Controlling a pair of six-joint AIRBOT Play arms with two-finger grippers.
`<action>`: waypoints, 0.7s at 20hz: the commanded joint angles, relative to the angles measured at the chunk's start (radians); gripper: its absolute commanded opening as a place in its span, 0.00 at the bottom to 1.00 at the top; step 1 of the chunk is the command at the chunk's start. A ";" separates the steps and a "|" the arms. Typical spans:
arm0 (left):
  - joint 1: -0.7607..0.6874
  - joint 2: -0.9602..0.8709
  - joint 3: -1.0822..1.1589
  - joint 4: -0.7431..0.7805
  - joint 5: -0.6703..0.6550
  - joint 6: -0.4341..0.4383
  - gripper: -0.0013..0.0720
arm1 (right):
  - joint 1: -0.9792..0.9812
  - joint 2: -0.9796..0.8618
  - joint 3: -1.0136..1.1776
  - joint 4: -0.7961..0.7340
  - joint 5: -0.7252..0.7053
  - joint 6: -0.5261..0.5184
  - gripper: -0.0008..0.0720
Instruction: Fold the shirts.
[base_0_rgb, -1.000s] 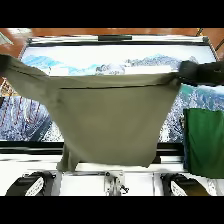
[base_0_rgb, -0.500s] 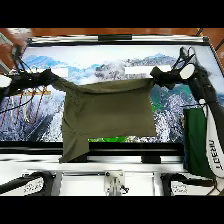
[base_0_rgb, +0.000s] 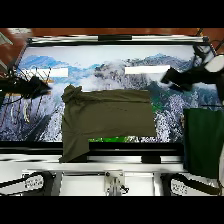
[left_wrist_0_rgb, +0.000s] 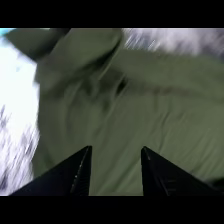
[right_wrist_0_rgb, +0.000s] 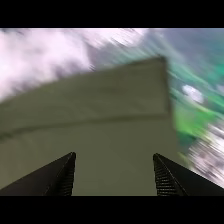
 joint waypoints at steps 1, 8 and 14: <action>0.039 0.089 -0.124 0.333 -0.284 -0.079 0.55 | -0.080 0.106 -0.057 -0.161 0.296 -0.101 0.83; 0.037 0.320 -0.741 0.157 -0.042 0.047 0.84 | -0.120 0.153 -0.320 0.004 0.229 -0.186 0.83; -0.038 0.290 -0.828 0.122 0.137 0.051 0.74 | -0.121 0.146 -0.328 0.055 0.214 -0.220 0.83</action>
